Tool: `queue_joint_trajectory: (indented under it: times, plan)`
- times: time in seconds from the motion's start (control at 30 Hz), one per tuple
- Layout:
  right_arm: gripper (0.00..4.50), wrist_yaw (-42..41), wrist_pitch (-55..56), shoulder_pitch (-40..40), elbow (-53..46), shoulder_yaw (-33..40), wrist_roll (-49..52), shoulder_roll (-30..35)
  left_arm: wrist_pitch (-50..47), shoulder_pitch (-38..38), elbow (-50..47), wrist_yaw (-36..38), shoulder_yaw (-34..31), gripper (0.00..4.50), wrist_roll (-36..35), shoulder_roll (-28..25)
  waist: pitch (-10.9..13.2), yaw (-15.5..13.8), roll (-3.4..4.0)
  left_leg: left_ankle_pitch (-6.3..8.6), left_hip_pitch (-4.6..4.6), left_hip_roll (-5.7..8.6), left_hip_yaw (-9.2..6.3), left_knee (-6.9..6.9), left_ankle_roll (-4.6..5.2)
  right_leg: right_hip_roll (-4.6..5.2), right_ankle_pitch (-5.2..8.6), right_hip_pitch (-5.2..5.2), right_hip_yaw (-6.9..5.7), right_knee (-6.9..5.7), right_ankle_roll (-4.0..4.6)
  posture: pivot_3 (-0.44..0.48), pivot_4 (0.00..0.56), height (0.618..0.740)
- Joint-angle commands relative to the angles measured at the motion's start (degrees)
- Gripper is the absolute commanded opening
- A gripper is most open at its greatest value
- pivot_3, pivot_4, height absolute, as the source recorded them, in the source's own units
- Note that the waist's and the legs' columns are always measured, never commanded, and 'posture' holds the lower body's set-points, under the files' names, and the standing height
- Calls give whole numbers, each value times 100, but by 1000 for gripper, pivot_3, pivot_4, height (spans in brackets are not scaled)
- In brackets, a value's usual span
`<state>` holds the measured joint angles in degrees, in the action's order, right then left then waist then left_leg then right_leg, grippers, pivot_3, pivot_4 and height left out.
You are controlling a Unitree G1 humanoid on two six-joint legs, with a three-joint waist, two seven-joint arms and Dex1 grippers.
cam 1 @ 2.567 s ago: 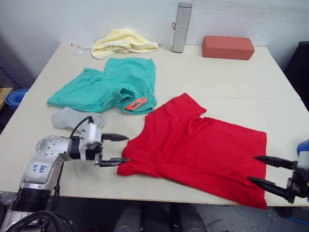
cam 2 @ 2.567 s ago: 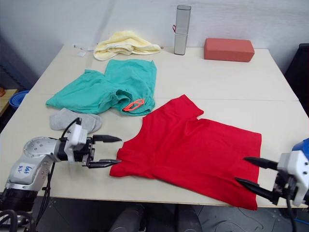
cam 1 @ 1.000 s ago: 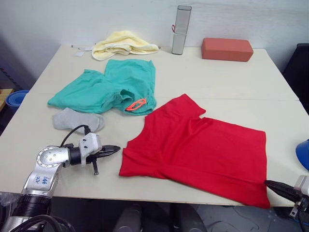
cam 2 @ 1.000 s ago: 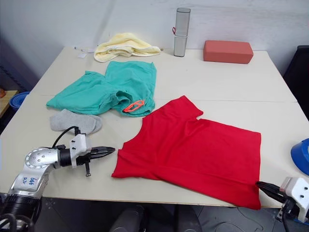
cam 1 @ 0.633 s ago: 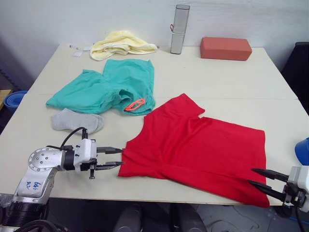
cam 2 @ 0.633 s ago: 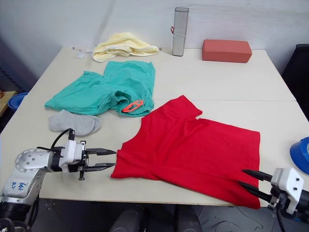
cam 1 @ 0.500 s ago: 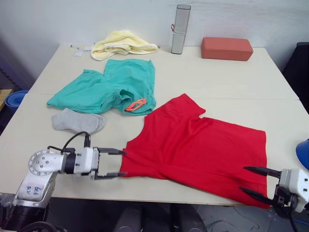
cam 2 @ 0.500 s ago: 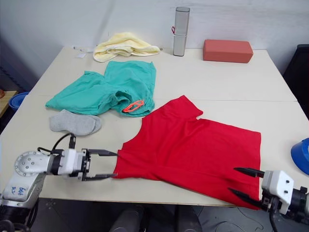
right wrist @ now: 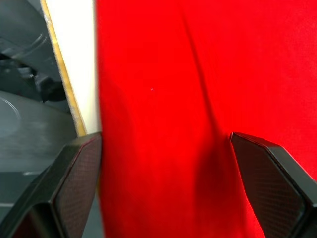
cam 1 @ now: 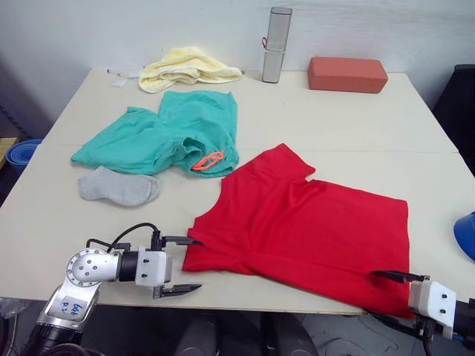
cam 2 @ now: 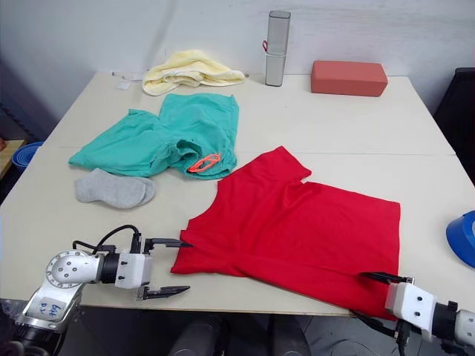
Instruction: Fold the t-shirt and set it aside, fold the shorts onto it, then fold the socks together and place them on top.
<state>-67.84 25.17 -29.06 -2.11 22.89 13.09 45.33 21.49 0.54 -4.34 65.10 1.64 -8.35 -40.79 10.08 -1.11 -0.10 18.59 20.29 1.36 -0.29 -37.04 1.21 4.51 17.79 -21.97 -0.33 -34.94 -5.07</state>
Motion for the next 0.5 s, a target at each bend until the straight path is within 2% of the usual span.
queue_joint_trajectory:
  times: [0.03,0.1,0.2,0.4,0.5]
  plan:
    - [4044,280,440,151,508,-57,-308,3,106,-64,31,-169,52,4468,106,-27,0,17,-7,0,-1,0,0,-2,0,0,0,2,0,0,0,0,150,740]
    - [4044,423,746,265,688,-116,-447,-6,118,-116,76,-238,68,4468,156,-36,0,27,-17,-1,-6,0,1,-6,1,1,-2,12,2,1,-2,0,150,740]
    - [3488,617,1367,326,1060,-298,-793,5,101,-153,141,-315,80,4500,229,-68,-14,34,-42,-1,-17,0,0,-5,2,1,-1,31,2,10,5,0,150,740]
    - [1500,964,1934,352,1597,-594,-1024,94,47,-263,266,-540,149,4500,430,-51,-33,76,-69,-2,-21,0,0,-5,7,1,-4,44,2,29,21,0,150,740]
    - [510,1108,2020,388,1700,-724,-1059,128,-36,-303,286,-591,208,3920,440,-45,-38,99,-76,-5,-19,0,1,-4,11,1,9,51,5,49,74,0,150,740]
